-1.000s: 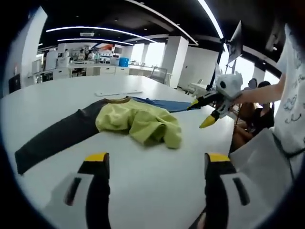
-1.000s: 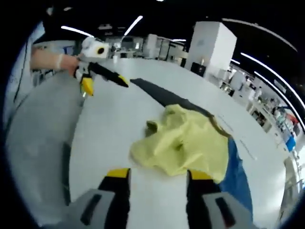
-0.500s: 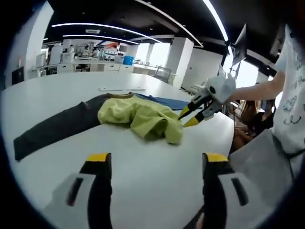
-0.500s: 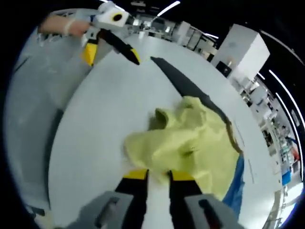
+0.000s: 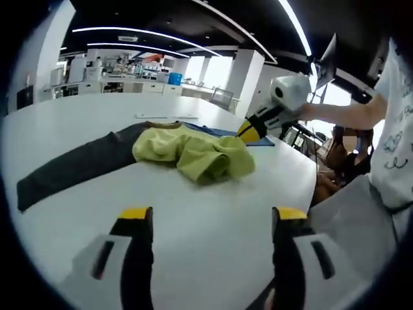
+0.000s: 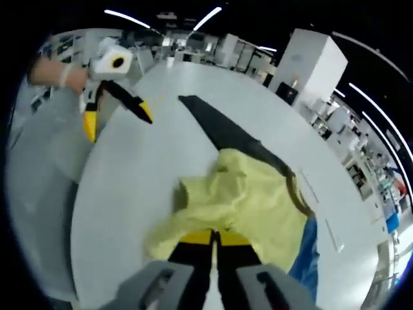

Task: Fold the garment on the visible template until the final outline fits inside the template.

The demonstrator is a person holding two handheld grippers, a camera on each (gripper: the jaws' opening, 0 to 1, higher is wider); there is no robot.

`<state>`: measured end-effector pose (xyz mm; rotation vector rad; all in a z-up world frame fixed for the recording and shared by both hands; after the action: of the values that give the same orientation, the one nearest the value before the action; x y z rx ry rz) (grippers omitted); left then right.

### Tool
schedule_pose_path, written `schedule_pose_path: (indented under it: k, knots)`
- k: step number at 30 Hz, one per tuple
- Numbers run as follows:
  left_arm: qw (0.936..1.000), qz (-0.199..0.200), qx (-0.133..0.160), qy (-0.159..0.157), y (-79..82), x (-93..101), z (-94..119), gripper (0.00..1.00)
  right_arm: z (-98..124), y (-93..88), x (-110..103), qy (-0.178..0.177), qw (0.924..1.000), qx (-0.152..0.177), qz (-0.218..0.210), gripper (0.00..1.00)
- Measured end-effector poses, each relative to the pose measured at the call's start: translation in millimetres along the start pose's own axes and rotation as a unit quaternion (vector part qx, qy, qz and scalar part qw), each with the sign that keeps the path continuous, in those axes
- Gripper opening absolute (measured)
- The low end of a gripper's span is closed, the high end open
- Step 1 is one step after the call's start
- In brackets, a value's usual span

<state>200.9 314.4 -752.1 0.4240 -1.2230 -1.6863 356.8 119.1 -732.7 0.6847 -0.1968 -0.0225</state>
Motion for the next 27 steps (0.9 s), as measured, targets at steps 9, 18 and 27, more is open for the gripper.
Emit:
schedule_pose_path:
  k: [9, 18, 27]
  knots:
    - [0.9999, 0.011, 0.007, 0.008, 0.8, -4.7, -1, 0.71, -30, 30.6, 26, 0.014, 0.9995, 0.001, -0.03, 0.0]
    - [0.9994, 0.021, 0.012, 0.023, 1.3, -12.7, -1, 0.69, -61, 27.1, 56, 0.008, 0.9956, -0.015, -0.092, 0.0]
    - [0.9991, 0.028, 0.007, 0.031, -1.4, -17.3, 0, 0.67, -79, 14.5, 74, -0.011, 0.9867, -0.02, -0.161, 0.0]
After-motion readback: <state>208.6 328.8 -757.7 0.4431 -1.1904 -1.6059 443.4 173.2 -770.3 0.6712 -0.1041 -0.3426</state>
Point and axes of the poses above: the point that each gripper's makers call its tool centre point, and the gripper's own axes: z roughly backward along the fingers, x roughly to its right, y roughly out of its top, the point moved 5 cm from there along z, roughly backward along the fingers, and after that the axes turned 5 degrees about y, right-handed, at the moved point
